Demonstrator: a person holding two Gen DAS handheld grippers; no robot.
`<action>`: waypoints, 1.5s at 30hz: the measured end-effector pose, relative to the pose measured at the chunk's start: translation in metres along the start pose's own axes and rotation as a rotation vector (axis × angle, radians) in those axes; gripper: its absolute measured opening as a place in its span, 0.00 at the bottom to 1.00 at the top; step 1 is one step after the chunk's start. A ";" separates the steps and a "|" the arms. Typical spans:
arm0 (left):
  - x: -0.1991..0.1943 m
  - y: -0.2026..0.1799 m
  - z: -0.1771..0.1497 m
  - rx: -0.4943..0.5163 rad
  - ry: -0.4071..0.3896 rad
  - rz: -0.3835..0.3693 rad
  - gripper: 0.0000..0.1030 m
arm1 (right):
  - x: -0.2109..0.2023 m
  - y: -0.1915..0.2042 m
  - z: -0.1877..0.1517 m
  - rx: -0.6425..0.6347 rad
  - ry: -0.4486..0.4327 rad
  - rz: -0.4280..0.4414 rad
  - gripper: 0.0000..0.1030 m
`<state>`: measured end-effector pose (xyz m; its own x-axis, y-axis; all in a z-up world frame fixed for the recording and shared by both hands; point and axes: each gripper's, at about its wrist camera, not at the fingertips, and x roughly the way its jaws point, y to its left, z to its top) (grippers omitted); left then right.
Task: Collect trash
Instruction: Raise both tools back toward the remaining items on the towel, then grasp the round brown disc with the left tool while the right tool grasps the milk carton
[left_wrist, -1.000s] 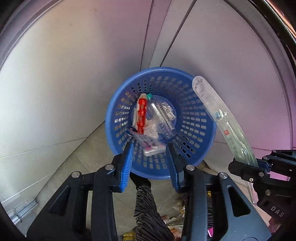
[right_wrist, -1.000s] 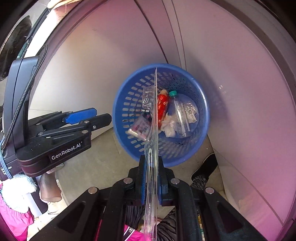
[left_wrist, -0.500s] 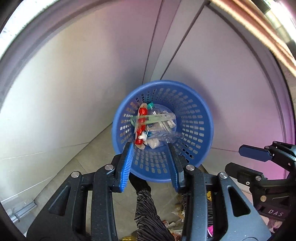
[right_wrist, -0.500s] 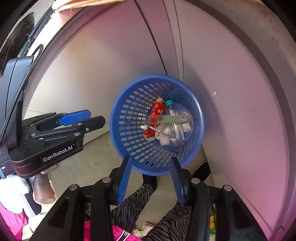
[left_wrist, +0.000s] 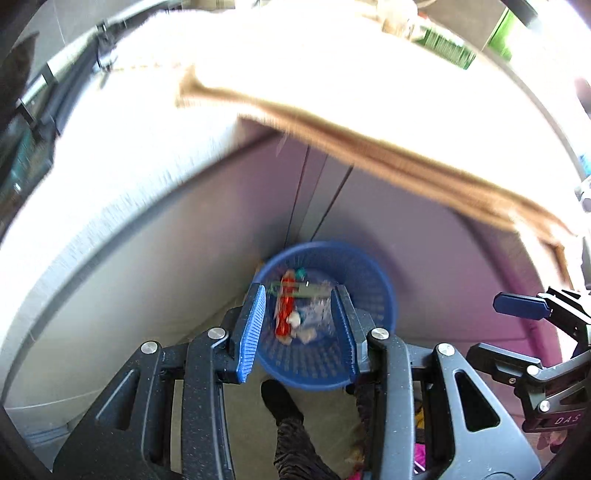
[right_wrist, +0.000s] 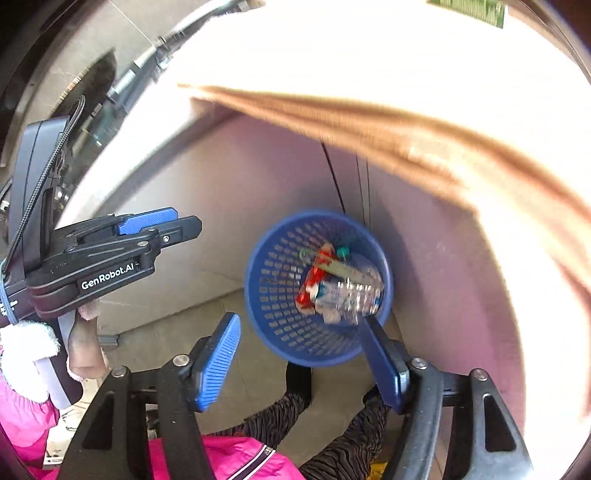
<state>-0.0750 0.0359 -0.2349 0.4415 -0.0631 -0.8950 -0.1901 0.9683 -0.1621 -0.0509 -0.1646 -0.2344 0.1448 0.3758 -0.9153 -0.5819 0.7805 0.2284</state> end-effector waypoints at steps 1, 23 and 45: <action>-0.007 0.000 0.003 0.003 -0.017 -0.003 0.36 | -0.010 0.000 0.002 -0.003 -0.022 -0.003 0.73; -0.074 -0.025 0.085 0.126 -0.200 -0.104 0.67 | -0.147 -0.015 0.055 0.037 -0.472 -0.115 1.00; 0.013 -0.104 0.236 0.006 -0.166 -0.117 0.58 | -0.148 -0.155 0.233 -0.223 -0.303 -0.100 0.93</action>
<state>0.1573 -0.0085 -0.1321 0.5986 -0.1350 -0.7896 -0.1244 0.9581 -0.2581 0.2048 -0.2248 -0.0570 0.4198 0.4596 -0.7826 -0.7076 0.7058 0.0349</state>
